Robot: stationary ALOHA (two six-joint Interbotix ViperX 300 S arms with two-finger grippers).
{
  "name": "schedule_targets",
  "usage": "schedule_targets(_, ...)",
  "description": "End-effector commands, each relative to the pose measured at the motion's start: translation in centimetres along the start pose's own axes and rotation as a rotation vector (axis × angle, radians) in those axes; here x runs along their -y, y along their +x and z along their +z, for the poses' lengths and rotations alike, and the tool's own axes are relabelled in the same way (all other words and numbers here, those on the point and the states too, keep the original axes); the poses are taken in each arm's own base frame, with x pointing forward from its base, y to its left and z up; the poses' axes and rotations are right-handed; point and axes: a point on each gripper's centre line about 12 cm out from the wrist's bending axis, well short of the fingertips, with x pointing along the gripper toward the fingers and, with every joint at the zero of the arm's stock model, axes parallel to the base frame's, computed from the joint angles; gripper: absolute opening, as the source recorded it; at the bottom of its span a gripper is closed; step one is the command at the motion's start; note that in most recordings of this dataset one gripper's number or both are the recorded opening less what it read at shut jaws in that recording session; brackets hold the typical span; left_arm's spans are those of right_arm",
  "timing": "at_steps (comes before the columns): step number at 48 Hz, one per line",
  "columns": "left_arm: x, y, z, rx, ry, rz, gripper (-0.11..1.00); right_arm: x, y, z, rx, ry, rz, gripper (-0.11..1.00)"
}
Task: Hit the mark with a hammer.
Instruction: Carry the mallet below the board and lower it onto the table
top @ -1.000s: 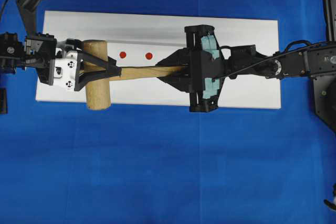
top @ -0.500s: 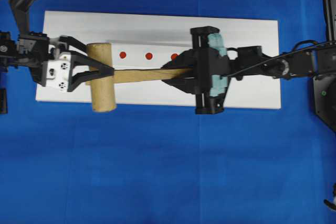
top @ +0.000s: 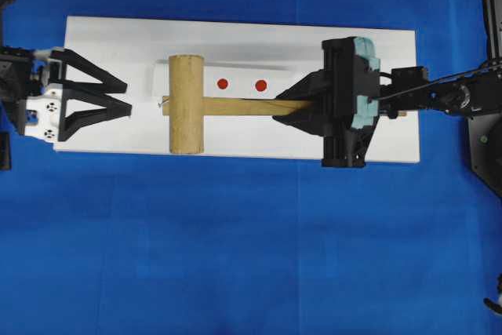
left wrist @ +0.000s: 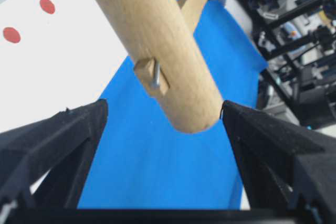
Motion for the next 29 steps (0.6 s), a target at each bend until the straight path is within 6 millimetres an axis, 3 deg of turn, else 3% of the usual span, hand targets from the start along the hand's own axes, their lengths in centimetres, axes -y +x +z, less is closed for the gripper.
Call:
schedule_targets(1, 0.3, -0.1, 0.4, 0.011, 0.018, -0.008, 0.89, -0.1, -0.7, 1.3, 0.041, 0.010, 0.001, 0.07)
schedule_targets(10, 0.2, 0.0, 0.4, 0.009, 0.084, -0.002, 0.89, -1.0, 0.1, 1.3, 0.023, 0.045, 0.041, 0.07)
schedule_targets(29, -0.7, 0.0, 1.2, 0.036, 0.396, 0.041, 0.88, -8.1, 2.5, 0.0, -0.053, 0.117, 0.120, 0.07)
